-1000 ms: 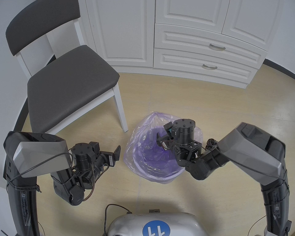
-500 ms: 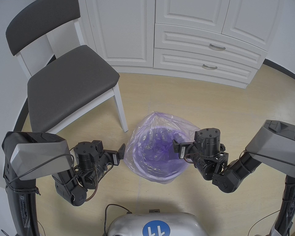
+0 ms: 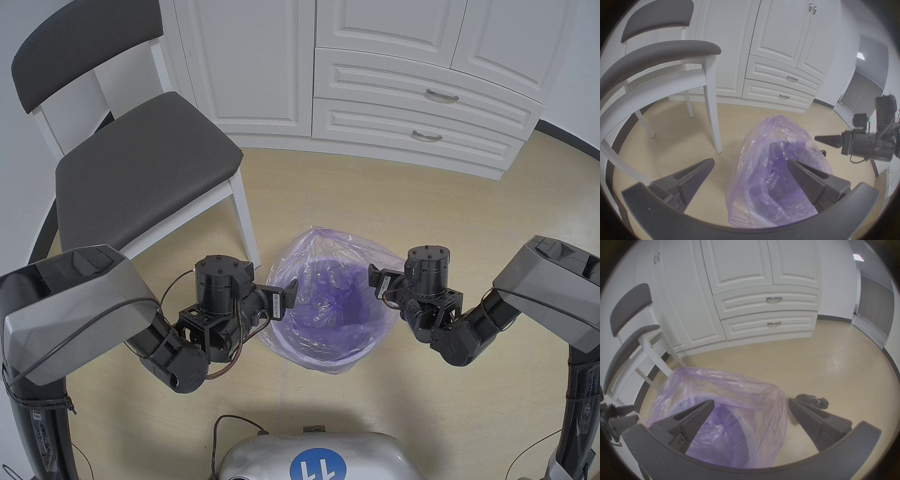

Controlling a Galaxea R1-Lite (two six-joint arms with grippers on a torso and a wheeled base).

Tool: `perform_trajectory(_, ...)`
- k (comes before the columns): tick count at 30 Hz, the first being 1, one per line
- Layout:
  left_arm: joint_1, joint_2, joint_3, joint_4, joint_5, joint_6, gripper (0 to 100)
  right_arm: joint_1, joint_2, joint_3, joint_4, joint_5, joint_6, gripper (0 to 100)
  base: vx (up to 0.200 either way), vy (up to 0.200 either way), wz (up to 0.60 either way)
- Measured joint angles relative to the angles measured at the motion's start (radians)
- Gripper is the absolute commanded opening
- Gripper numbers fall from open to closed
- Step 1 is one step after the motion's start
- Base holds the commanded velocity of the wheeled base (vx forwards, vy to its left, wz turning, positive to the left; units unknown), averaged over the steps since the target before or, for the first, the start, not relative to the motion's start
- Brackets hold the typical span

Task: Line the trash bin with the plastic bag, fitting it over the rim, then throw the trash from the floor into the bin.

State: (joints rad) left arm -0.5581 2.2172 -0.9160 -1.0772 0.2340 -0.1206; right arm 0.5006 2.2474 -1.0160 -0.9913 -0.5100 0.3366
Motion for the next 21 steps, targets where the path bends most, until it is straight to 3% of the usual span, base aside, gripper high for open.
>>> perform_trajectory(13,0.050,0.047,-0.061,0.030,0.000,-0.001,100,-0.048,0.020,-0.333,0.717,0.054,0.326,100,0.000,0.000,0.00)
perform_trajectory(17,0.079,0.078,-0.081,0.032,-0.005,-0.001,100,-0.073,0.026,-0.421,0.781,0.075,0.402,100,0.000,0.000,0.00)
perform_trajectory(21,0.089,0.095,-0.086,0.023,-0.008,0.000,100,-0.087,0.018,-0.451,0.772,0.080,0.411,100,0.000,0.000,0.00)
